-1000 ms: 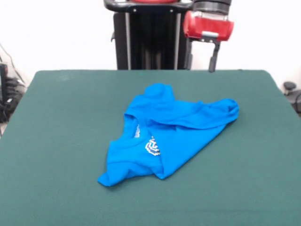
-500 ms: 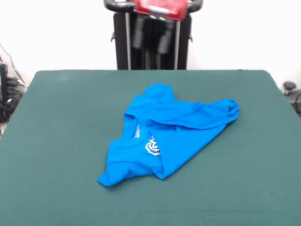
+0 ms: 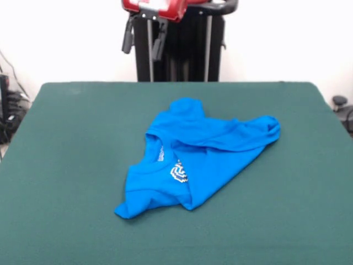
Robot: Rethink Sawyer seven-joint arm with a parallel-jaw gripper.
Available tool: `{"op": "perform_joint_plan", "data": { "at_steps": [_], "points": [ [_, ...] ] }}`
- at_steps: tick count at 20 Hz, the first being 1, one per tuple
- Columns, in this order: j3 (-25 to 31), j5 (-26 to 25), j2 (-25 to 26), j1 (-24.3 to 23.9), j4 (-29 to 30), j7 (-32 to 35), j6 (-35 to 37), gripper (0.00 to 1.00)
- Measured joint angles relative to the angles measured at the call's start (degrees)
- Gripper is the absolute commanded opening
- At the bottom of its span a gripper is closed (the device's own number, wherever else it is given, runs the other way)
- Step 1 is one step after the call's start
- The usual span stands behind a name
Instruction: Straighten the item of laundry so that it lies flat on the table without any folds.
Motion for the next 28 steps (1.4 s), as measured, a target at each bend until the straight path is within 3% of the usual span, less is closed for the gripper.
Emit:
{"op": "perform_joint_plan", "data": {
  "at_steps": [11,28],
  "points": [
    [4.3,9.4,2.6,-0.2,0.1,5.0,-3.0,1.00],
    [5.6,14.2,8.9,-3.4,-0.5,8.0,-4.2,1.00]
  ]
}}
